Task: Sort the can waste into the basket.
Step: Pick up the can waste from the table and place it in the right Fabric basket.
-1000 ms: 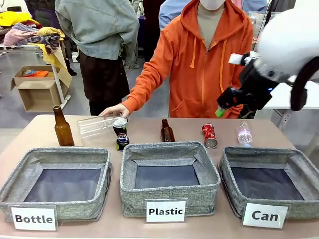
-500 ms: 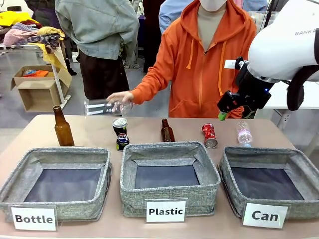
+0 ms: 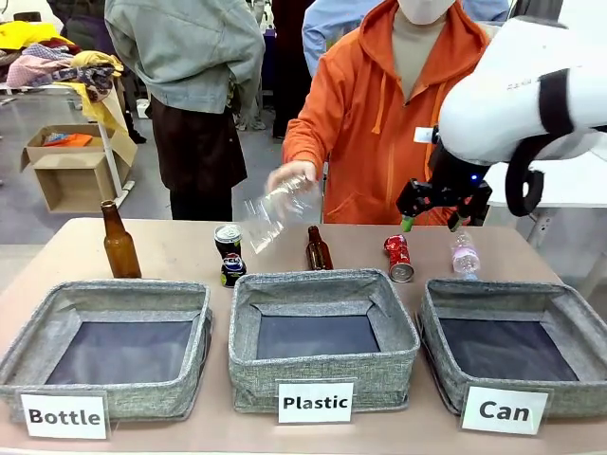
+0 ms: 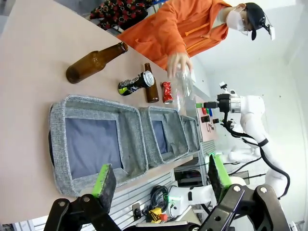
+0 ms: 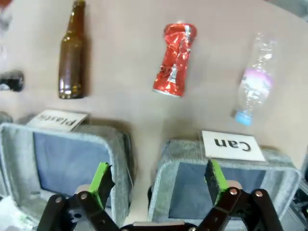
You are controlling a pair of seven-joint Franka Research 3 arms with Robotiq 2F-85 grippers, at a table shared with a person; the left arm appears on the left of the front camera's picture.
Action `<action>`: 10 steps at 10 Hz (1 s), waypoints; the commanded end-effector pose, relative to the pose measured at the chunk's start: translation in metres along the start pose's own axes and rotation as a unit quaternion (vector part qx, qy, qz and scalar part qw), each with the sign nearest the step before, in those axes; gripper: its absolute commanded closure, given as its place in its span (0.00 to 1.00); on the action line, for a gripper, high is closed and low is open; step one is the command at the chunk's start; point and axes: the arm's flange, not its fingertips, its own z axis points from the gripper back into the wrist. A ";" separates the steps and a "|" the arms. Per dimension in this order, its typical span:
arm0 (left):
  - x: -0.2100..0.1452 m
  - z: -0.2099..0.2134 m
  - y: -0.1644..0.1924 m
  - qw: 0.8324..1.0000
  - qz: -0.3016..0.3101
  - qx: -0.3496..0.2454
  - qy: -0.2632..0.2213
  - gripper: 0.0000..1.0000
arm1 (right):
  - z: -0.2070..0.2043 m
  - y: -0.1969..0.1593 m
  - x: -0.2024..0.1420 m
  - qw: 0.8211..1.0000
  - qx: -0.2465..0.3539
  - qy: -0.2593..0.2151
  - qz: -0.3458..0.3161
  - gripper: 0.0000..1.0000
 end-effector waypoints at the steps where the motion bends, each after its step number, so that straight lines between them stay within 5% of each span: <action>1: 0.001 0.000 -0.002 1.000 -0.010 -0.010 -0.004 0.00 | -0.024 -0.004 0.037 0.999 0.004 0.027 -0.041 0.00; 3: 0.001 0.000 -0.002 1.000 -0.010 -0.010 -0.004 0.00 | -0.014 -0.077 0.034 0.988 0.125 0.056 -0.067 0.00; 6: 0.001 0.000 -0.002 1.000 -0.010 -0.010 -0.004 0.00 | 0.001 -0.195 0.003 0.967 0.208 0.051 -0.138 0.00; 10: 0.001 0.000 -0.002 1.000 -0.010 -0.010 -0.004 0.00 | -0.016 -0.238 -0.016 0.952 0.245 0.024 -0.180 0.00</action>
